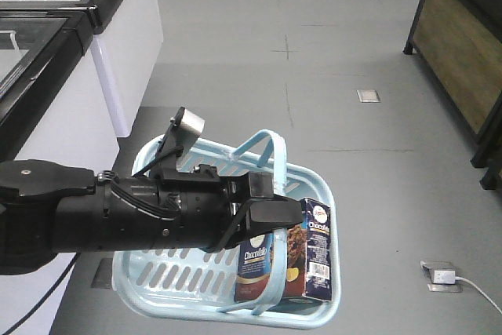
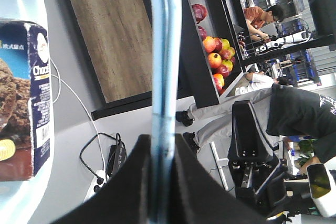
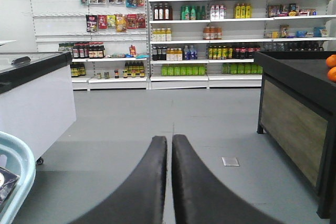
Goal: Left arm holds basket, right arm returns cookies
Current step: 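Hold the basket steady in front with the left gripper, then drive forward toward the drink shelves holding the basket in left gripper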
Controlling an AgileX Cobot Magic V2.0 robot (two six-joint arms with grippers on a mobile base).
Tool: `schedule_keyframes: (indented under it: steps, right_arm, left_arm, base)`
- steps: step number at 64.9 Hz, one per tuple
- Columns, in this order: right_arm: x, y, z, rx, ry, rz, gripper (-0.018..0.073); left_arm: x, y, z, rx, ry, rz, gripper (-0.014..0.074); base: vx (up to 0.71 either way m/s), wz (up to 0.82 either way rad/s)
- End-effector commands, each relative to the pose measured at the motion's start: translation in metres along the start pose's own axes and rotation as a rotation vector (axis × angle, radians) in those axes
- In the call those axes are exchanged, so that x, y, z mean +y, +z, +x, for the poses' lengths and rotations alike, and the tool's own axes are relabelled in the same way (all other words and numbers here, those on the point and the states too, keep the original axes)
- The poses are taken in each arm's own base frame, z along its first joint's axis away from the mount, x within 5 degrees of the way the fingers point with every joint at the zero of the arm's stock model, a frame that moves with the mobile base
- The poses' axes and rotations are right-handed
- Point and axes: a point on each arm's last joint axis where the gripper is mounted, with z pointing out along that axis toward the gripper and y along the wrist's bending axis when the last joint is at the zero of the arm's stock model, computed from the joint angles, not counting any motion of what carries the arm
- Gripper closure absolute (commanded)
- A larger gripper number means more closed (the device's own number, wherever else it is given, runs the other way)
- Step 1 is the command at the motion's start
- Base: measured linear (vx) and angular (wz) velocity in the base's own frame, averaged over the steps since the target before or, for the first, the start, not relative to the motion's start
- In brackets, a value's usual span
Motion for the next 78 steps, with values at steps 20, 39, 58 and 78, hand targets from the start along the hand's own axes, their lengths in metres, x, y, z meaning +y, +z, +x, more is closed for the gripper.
schedule_keyframes:
  steps: [20,39,58,78]
  right_arm:
    - [0.0003,-0.0008,-0.0017,-0.071,-0.014,-0.004,0.057]
    - [0.0003,-0.0008,-0.0017,-0.071,-0.014,-0.004,0.057]
    - [0.0003,-0.0008,-0.0017,-0.071,-0.014,-0.004,0.057]
    - [0.0003,-0.0008,-0.0017,-0.071,-0.014,-0.004,0.057]
  left_arm:
    - [-0.0267,-0.0102,-0.0032,-0.029,-0.006,0.119,0.0602]
    - [-0.0266,-0.0102,-0.0033,-0.03,-0.006,0.118,0.0602]
    - [-0.0266,-0.0102,-0.0033,-0.03,-0.006,0.118,0.0602]
    - [-0.0266,-0.0102,-0.0033,-0.03,-0.006,0.118,0.0602]
  base:
    - [0.03,-0.03]
    - [0.15,-0.13]
    - [0.2,0.03]
    - [0.29,0.02]
